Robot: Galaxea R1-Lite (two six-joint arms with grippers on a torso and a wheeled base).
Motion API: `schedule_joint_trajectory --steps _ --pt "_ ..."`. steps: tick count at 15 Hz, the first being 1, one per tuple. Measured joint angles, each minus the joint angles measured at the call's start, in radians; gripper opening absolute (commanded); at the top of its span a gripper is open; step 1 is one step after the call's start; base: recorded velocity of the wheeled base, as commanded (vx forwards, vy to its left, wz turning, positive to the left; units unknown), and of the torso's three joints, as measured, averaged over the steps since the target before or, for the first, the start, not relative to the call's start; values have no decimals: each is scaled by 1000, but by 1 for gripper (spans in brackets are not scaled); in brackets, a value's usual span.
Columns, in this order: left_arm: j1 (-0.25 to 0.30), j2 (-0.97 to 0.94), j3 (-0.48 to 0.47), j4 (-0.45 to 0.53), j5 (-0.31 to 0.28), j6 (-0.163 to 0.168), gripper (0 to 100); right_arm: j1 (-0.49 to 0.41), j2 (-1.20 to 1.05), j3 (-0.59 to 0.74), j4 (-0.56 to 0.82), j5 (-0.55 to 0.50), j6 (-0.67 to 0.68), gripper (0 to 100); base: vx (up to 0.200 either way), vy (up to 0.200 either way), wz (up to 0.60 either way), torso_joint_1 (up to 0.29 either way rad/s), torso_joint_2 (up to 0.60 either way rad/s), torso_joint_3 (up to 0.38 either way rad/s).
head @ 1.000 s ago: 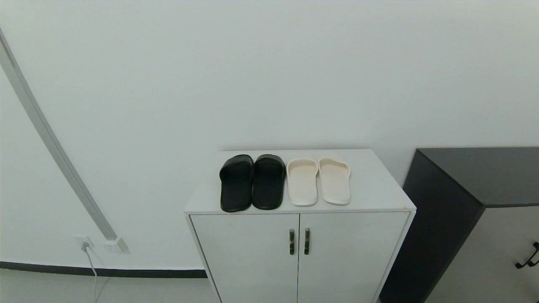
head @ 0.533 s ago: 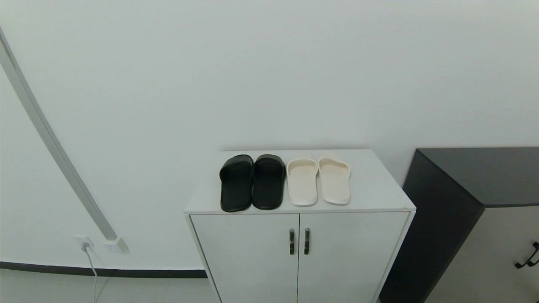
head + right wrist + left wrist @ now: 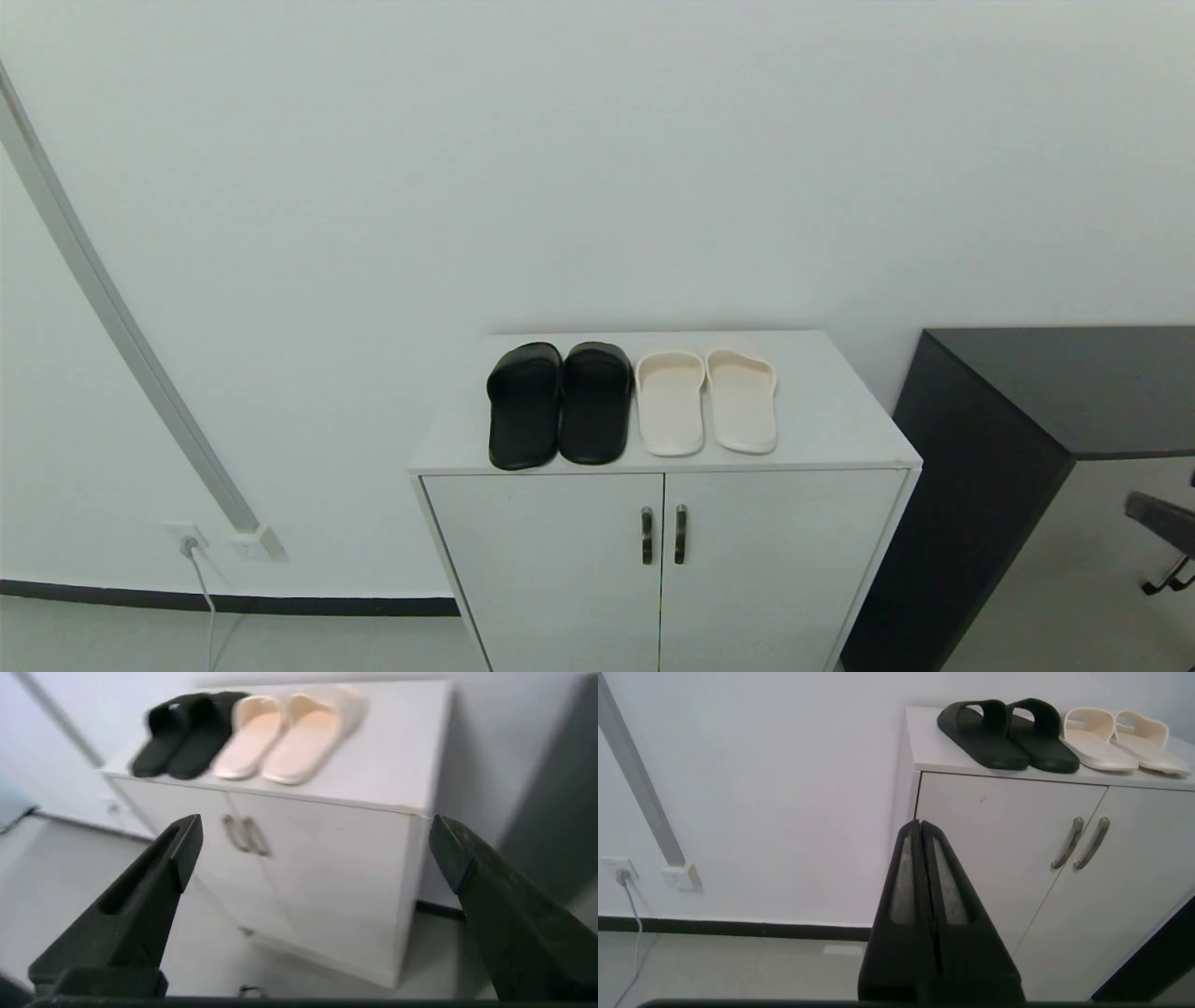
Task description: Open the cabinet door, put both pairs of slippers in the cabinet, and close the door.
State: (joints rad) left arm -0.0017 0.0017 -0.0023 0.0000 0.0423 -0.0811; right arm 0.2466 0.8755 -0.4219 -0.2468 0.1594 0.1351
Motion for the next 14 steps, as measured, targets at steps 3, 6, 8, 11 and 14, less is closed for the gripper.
schedule_joint_trajectory --steps 3,6,8,11,14 --pt "0 0 0 0 0 0 0 212 187 -137 -31 -155 72 100 0 0 0 0 0 0" --pt "0 0 0 0 0 -5 0 360 356 -246 -89 -281 115 100 0 0 0 0 0 0" --pt "0 0 -1 0 0 -7 0 411 463 -303 -124 -350 133 100 0 0 0 0 0 0" --pt "0 0 -1 0 0 -8 0 439 631 -419 -136 -474 162 100 0 0 0 0 0 0" --pt "0 0 -1 0 0 -8 0 446 797 -577 -138 -580 182 100 0 0 0 0 0 0"
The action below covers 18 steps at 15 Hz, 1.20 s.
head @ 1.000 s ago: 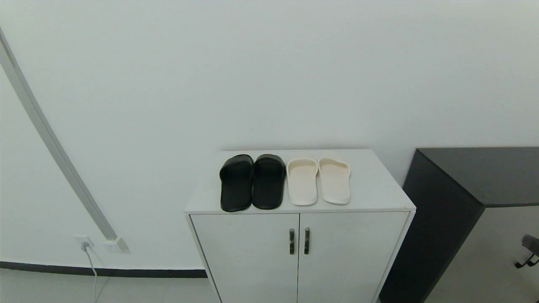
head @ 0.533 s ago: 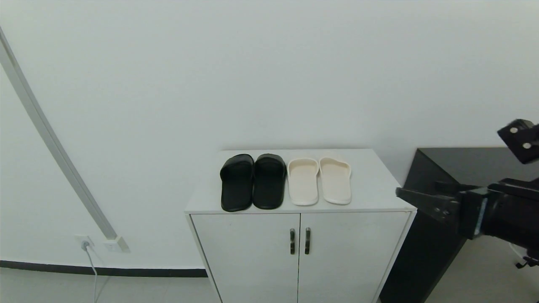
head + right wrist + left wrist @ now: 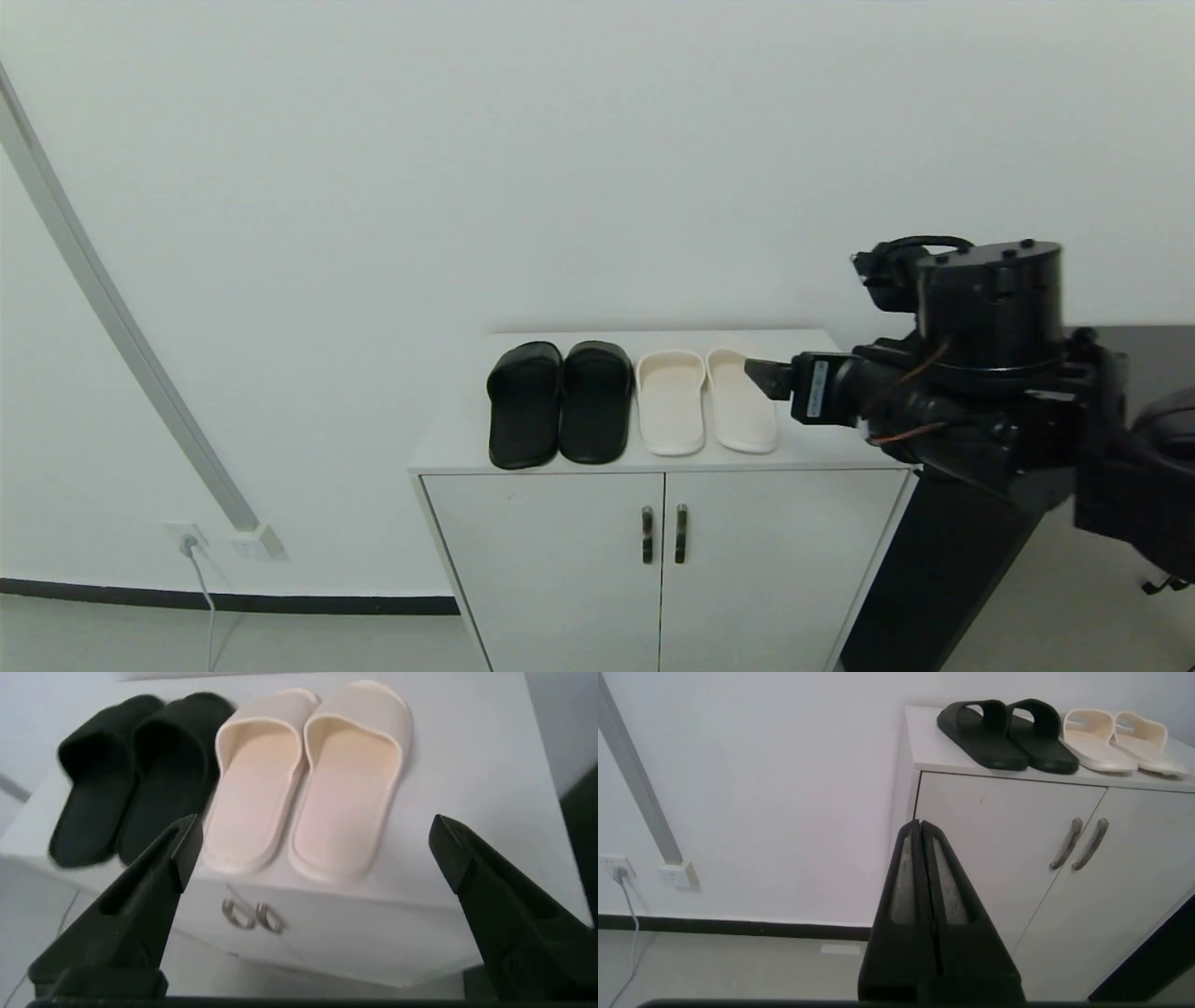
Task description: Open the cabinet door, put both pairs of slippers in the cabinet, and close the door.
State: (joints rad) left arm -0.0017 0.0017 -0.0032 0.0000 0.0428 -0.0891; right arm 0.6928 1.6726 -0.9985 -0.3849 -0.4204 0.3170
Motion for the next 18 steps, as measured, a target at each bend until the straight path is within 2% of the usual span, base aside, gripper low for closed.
schedule_joint_trajectory --steps 5,18 --pt "0 0 0 0 0 0 0 2 258 -241 -1 -105 6 100 0 0 0 0 0 0" --pt "0 0 0 0 0 0 0 -51 583 -534 14 -117 -2 100 0 0 0 0 0 0"
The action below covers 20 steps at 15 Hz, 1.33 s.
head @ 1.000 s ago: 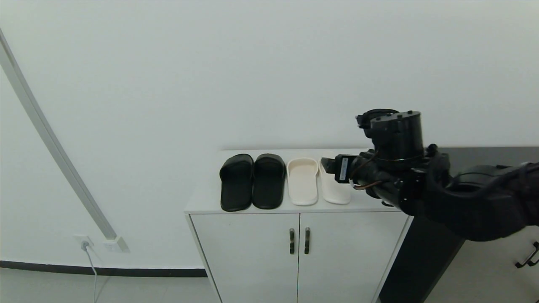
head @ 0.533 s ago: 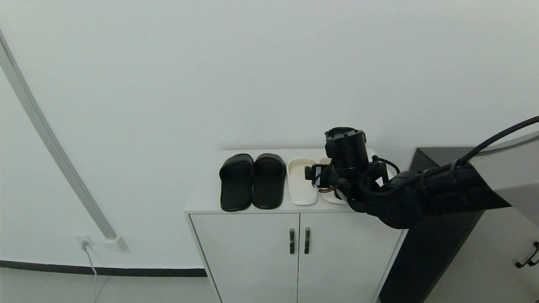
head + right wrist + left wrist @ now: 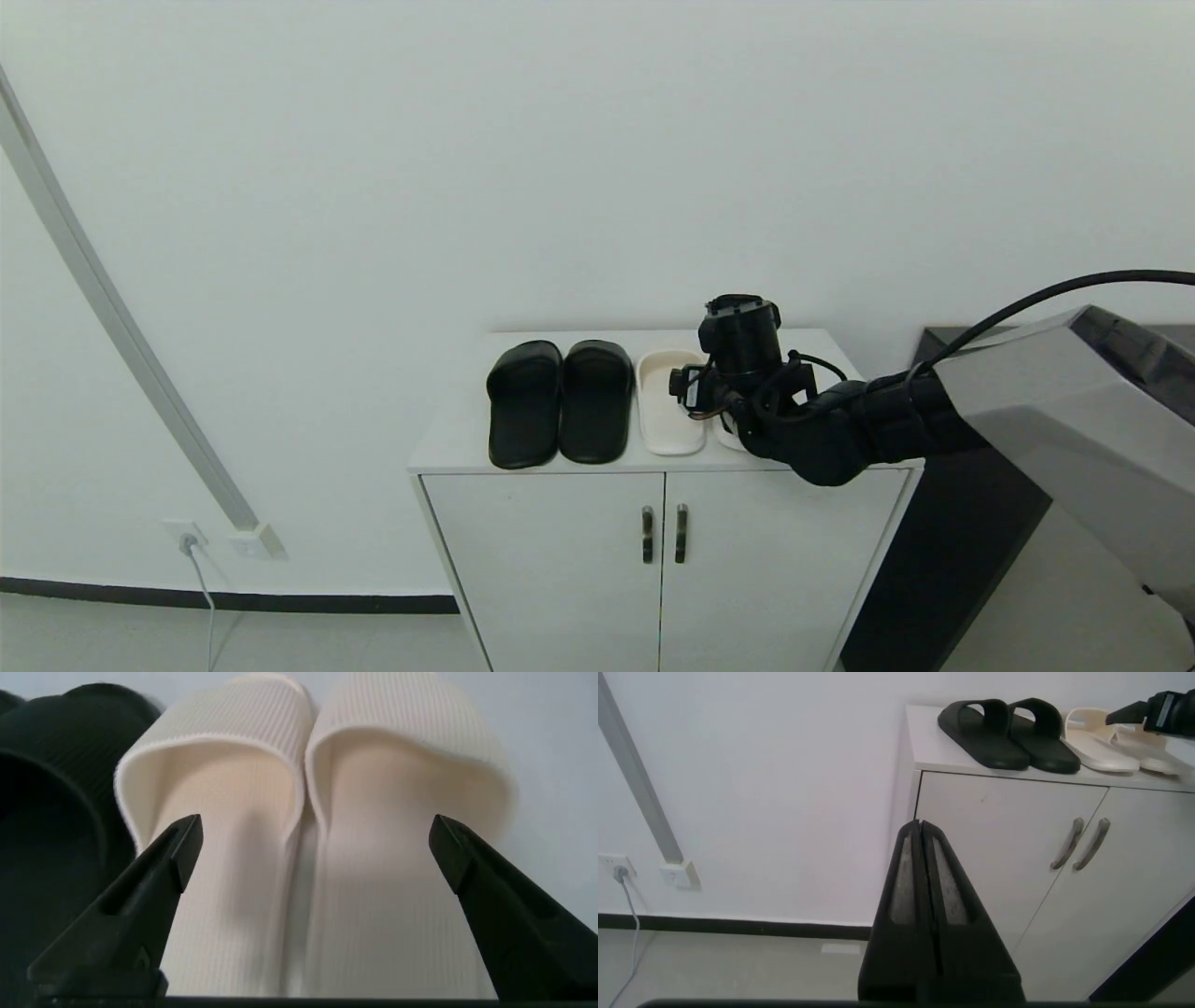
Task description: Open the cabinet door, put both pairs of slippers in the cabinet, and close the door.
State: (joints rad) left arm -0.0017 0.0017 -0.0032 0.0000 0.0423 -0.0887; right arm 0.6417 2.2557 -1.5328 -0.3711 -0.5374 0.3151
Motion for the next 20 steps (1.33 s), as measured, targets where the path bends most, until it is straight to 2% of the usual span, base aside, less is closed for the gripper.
schedule_joint_trajectory --steps 15,16,20 --pt "0 0 0 0 0 -9 0 -55 216 -343 90 -17 -85 100 0 0 0 0 0 0" --pt "0 0 0 0 0 -10 0 -56 228 -372 100 -17 -88 0 0 0 0 0 0 0" --pt "0 0 0 0 0 -10 0 -56 273 -448 130 -17 -93 0 0 0 0 0 0 0"
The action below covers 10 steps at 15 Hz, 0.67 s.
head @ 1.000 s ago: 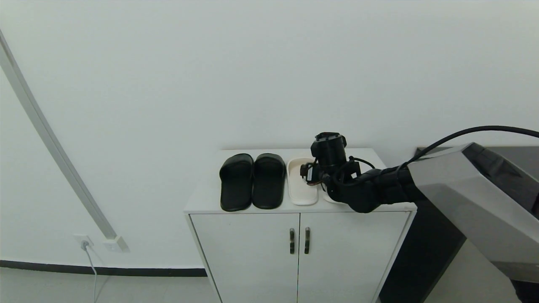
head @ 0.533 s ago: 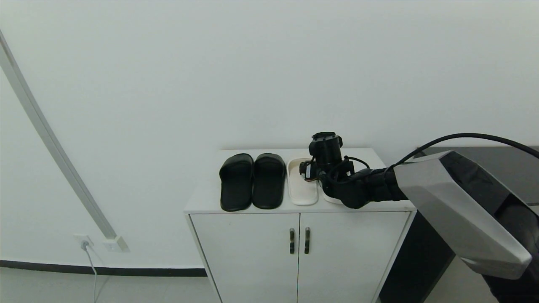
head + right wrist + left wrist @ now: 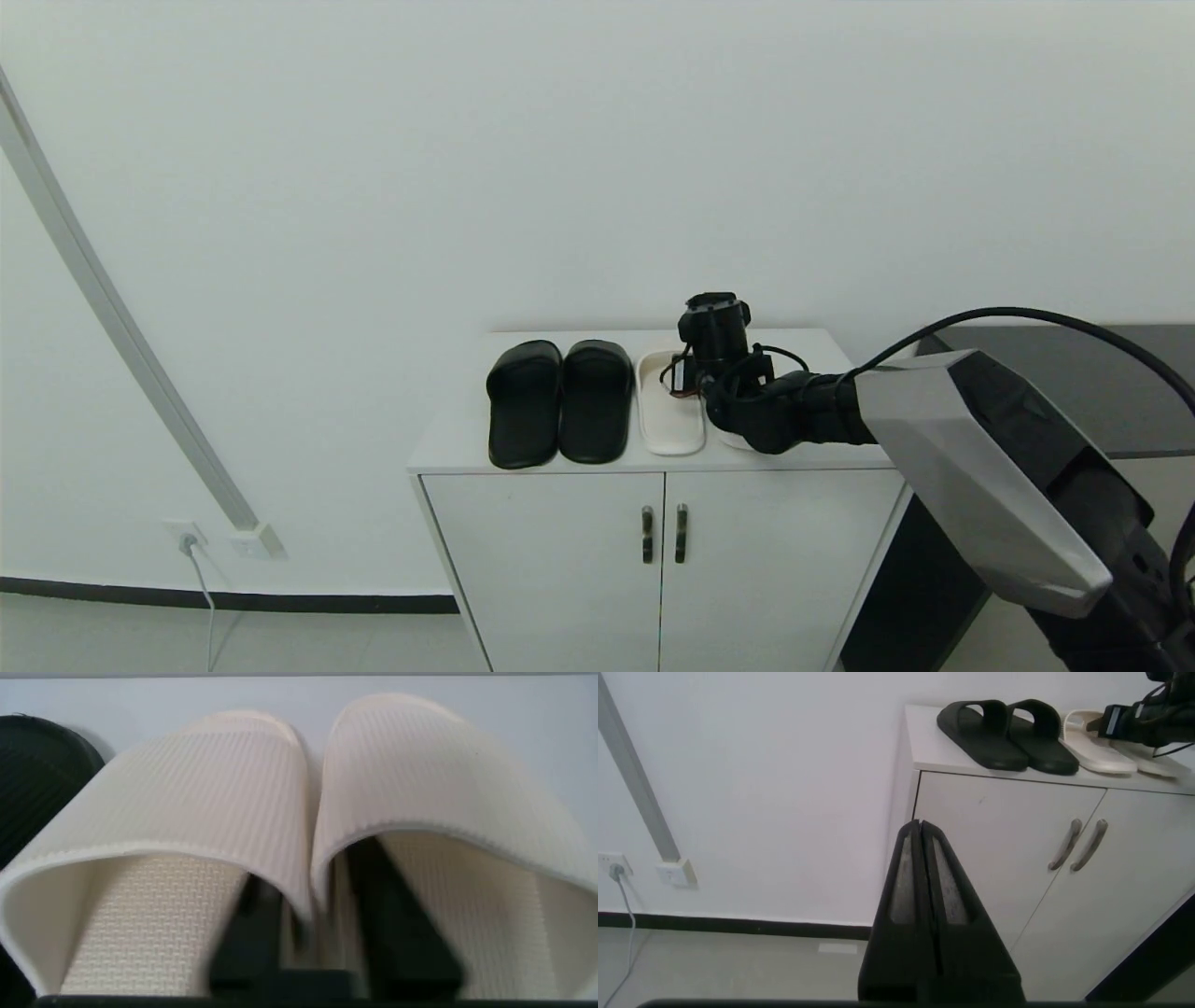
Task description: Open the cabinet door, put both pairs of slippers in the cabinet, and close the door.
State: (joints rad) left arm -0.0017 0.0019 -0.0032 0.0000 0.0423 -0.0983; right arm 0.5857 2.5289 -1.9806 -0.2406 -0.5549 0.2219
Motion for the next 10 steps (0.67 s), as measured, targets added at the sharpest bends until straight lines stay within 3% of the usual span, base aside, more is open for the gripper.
schedule_joint_trajectory --steps 5,10 --pt "0 0 0 0 0 0 0 2 6 -4 -1 -18 1 0 0 0 0 0 0 0" --pt "0 0 0 0 0 0 0 10 -118 123 -6 -29 3 0 0 0 0 0 0 0"
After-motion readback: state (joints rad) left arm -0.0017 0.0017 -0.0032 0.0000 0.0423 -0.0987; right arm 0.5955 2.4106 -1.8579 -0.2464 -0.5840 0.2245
